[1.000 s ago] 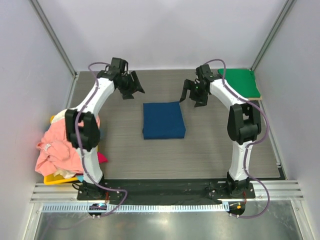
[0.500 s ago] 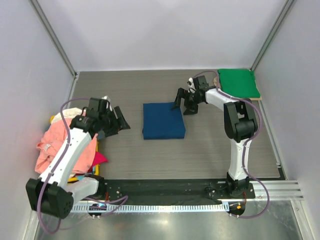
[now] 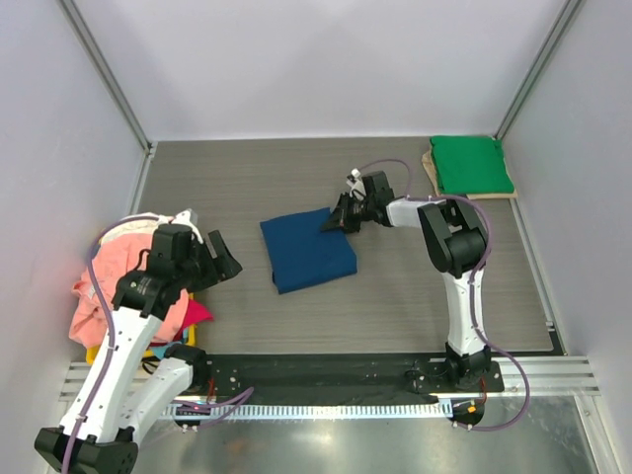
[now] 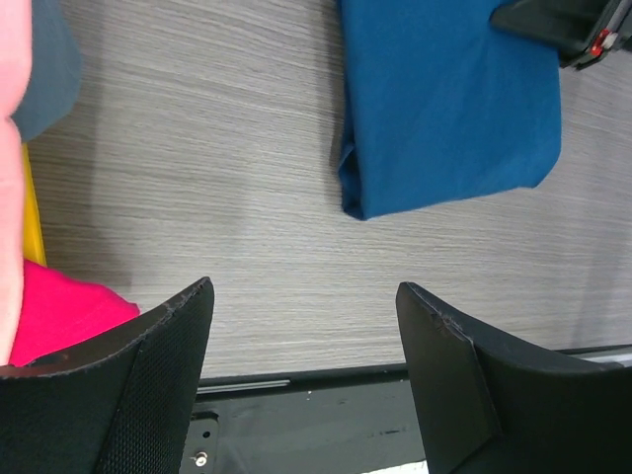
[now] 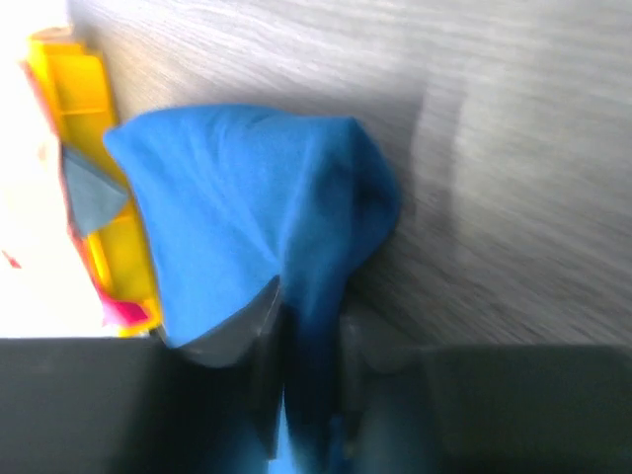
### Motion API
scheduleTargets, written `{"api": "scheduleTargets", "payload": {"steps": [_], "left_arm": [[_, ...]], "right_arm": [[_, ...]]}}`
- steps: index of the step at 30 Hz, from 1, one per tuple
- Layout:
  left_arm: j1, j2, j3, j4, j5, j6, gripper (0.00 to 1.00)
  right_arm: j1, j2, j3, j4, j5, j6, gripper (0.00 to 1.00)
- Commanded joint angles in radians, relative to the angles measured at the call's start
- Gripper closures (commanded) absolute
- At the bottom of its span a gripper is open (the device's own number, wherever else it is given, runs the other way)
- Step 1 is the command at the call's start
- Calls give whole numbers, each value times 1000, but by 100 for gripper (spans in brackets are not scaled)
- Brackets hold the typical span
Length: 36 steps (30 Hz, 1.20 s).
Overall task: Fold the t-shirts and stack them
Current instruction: Neatly place the folded tshirt to the corner
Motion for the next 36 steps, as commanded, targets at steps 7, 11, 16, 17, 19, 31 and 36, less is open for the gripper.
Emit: {"api": "scheduleTargets", "payload": {"steps": [7, 11, 16, 17, 19, 31, 36], "left_arm": [[-1, -20, -28, 50, 56, 40, 25], [-1, -47, -35, 64, 74, 43, 25], [-1, -66, -42, 76, 94, 46, 26], [-1, -67, -42, 77, 100, 48, 26], [-1, -69, -45, 82, 106, 48, 27], [-1, -66, -55, 97, 143, 48, 29], [-1, -52, -55, 100, 155, 51, 29]], "right_arm": [[-33, -89, -57, -124, 0, -78, 99], [-101, -230, -12, -347, 160, -282, 99], [-181, -354, 60, -525, 371, -480, 99], [-204, -365, 72, -556, 449, -502, 99], [-234, -374, 130, -600, 508, -546, 99], [-348, -367, 390, -569, 715, -816, 99], [-359, -348, 501, -567, 711, -872, 99]]}}
